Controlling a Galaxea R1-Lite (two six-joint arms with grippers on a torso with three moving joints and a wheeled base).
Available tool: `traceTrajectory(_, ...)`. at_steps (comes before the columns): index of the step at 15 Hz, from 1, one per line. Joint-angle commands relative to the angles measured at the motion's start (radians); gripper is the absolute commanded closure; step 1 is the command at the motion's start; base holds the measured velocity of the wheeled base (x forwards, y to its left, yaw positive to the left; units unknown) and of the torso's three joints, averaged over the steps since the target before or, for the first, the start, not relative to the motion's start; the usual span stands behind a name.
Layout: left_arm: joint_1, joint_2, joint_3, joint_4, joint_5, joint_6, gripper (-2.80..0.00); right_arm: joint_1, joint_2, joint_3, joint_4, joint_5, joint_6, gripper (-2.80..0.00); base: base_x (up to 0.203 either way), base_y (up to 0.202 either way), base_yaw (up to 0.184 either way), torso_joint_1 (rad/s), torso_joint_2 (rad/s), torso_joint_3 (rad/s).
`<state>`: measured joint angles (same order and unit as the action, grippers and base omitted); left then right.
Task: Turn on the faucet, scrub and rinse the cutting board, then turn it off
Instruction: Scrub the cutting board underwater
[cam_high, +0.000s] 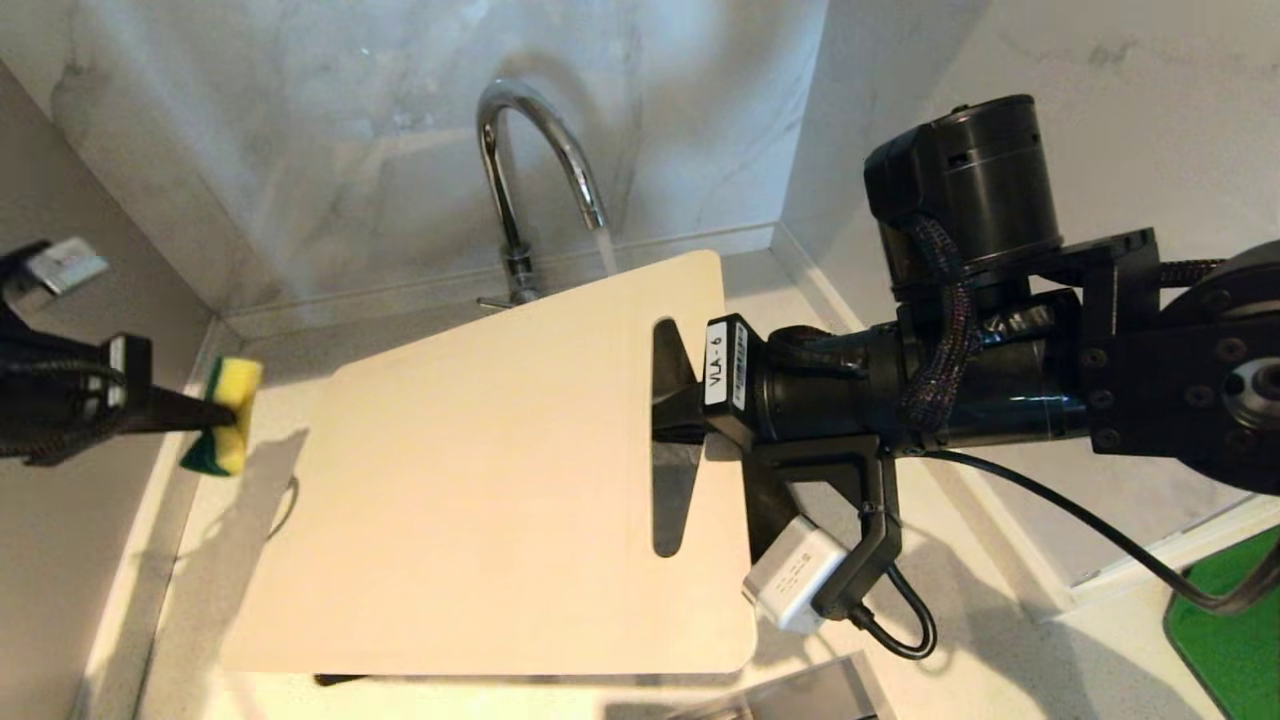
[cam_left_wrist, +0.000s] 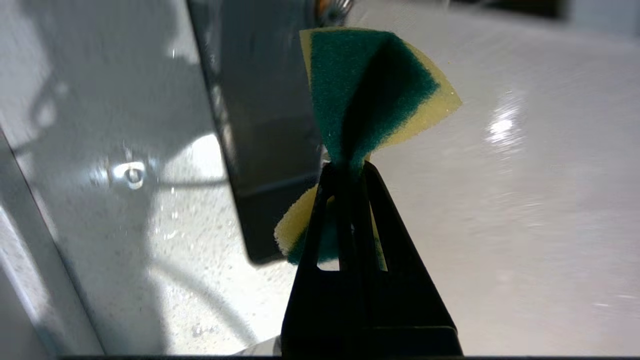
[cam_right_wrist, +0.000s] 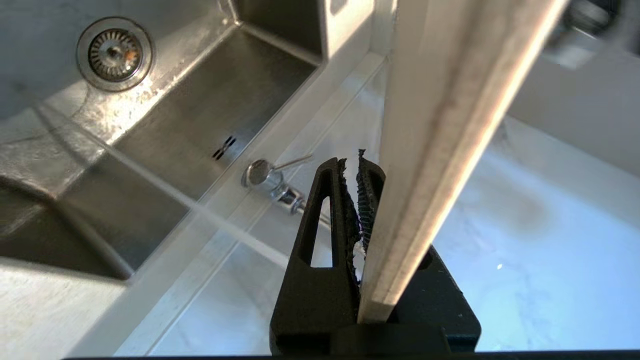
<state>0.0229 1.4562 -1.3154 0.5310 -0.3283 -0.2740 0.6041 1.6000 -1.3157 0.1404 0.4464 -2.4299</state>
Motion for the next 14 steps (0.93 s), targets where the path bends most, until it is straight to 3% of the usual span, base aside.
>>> traceTrajectory(1,0.014,-0.009,-0.220,0.131,-0.024,-0.003,0.00,-0.004,-0.002,0.004,0.001,0.003,-0.015,0.00,0.000,0.000,0.000,0.000,0.00,0.000)
traceTrajectory(3,0.012,-0.004,-0.336,0.217,-0.039,-0.006,0.00,-0.006,-0.002,0.004,0.001,0.003,-0.014,0.00,0.000,0.000,0.000,0.000,0.00,0.000)
traceTrajectory(5,-0.067,-0.019,-0.368,0.277,-0.042,-0.034,0.00,-0.006,0.000,0.008,0.001,0.003,-0.015,0.00,0.000,0.000,0.000,0.000,0.00,0.000)
traceTrajectory(7,-0.219,-0.043,-0.375,0.323,-0.038,-0.091,0.00,-0.007,0.005,0.010,0.000,0.002,-0.015,0.00,0.000,0.000,0.000,0.000,0.00,0.000)
traceTrajectory(9,-0.432,-0.057,-0.376,0.347,-0.010,-0.180,0.00,-0.014,0.016,0.006,-0.002,0.001,-0.014,0.00,0.000,0.000,0.000,0.000,0.00,0.000)
traceTrajectory(12,-0.728,-0.046,-0.360,0.364,0.101,-0.290,0.00,-0.036,0.021,0.006,-0.002,0.002,-0.015,0.00,0.000,0.000,0.000,0.000,0.00,0.000)
traceTrajectory(14,-0.873,-0.013,-0.338,0.368,0.189,-0.327,0.00,-0.060,0.023,0.007,-0.002,0.006,-0.015,0.00,0.000,0.000,0.000,0.000,0.00,0.000)
